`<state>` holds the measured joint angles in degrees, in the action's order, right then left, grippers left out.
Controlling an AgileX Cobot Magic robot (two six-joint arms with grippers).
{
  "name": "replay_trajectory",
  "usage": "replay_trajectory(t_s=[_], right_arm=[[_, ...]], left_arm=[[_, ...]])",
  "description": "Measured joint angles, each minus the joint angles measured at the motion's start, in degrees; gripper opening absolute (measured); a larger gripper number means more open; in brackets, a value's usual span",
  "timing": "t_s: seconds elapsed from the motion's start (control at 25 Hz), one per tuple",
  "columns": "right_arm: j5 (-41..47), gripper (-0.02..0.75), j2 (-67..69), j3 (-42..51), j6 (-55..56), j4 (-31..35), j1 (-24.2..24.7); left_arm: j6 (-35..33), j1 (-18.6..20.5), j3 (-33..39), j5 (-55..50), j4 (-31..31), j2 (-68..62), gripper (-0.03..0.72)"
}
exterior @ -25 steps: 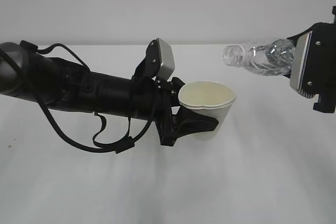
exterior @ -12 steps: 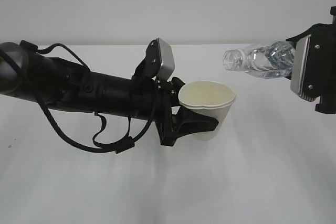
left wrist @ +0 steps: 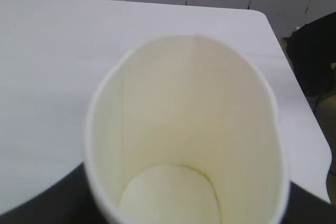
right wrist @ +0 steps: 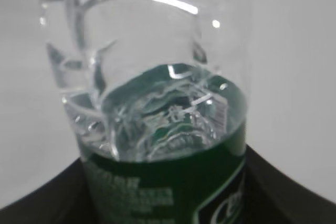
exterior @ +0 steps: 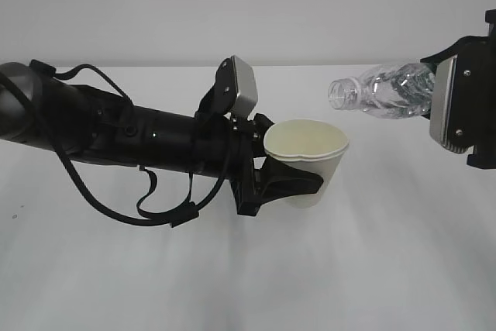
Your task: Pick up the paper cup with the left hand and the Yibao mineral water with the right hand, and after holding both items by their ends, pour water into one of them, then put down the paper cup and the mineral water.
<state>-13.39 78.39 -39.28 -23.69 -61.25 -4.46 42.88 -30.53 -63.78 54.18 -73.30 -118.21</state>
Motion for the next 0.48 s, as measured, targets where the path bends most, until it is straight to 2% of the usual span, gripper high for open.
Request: replay_trajectory(t_s=[0.48], right_arm=[[0.00, 0.463, 0.00, -0.23, 0.00, -1.81, 0.00]], left_arm=[[0.00, 0.00, 0.00, 0.27, 0.00, 0.00, 0.433]])
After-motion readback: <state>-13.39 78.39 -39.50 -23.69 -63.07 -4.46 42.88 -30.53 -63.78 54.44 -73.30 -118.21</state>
